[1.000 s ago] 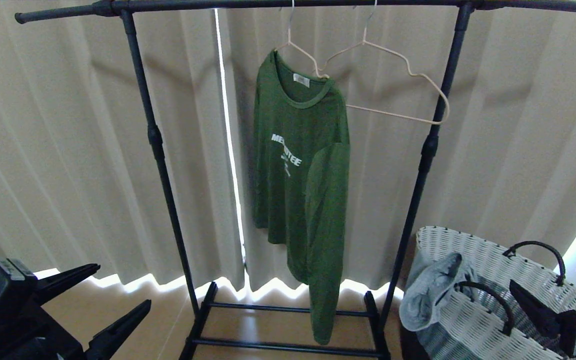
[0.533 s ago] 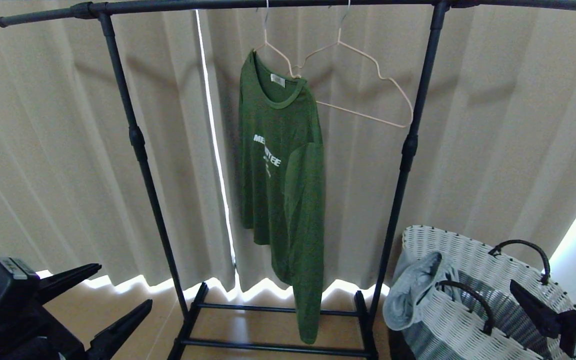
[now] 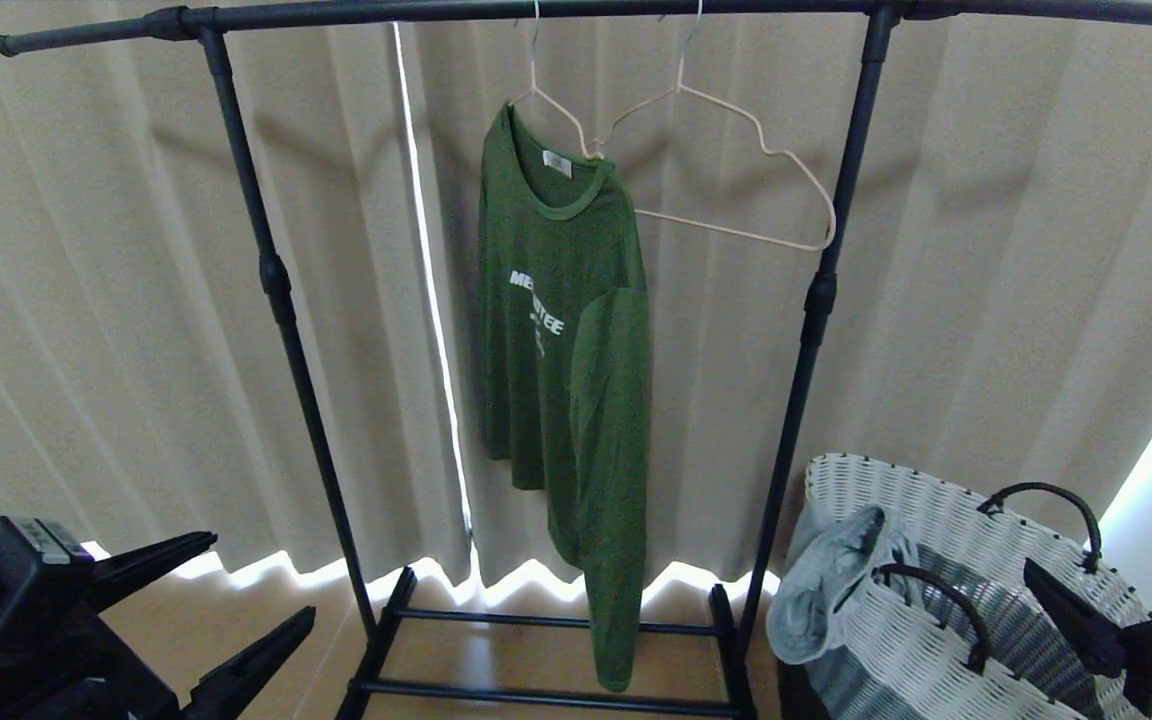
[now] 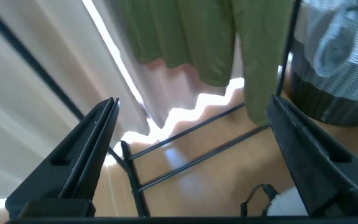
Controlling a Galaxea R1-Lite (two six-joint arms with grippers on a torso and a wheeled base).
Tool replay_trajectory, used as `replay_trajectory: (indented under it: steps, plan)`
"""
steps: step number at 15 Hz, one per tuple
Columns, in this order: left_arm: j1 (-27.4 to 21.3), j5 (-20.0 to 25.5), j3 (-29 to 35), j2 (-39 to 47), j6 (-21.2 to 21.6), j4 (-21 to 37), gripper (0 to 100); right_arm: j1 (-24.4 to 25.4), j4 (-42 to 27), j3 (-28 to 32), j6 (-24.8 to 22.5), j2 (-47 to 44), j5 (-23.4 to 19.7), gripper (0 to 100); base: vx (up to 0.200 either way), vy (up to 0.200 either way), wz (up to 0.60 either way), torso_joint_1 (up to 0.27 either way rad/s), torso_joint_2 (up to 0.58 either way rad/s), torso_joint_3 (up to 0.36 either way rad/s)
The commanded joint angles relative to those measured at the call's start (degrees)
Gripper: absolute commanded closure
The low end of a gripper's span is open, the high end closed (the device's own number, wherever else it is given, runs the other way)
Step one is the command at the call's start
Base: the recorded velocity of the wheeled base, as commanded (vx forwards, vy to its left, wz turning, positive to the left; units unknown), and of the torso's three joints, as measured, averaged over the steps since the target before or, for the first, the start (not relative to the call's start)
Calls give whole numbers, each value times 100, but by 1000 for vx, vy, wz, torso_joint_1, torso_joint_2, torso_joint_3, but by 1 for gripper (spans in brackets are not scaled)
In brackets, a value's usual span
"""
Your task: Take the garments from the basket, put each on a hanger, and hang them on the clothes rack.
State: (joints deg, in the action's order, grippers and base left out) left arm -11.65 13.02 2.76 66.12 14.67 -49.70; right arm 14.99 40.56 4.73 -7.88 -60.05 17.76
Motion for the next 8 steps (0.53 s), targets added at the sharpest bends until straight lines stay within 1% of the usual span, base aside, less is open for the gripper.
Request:
replay_trajectory:
  steps: [1,8]
  plan:
    - [-74,-1,-12,32,-8,-5,0,3,-4,2,-4,11,8,0,200,0,0,2,2,12]
    - [-74,-1,-21,41,-8,-5,0,3,-22,-60,14,2,-1,0,200,0,0,6,4,0]
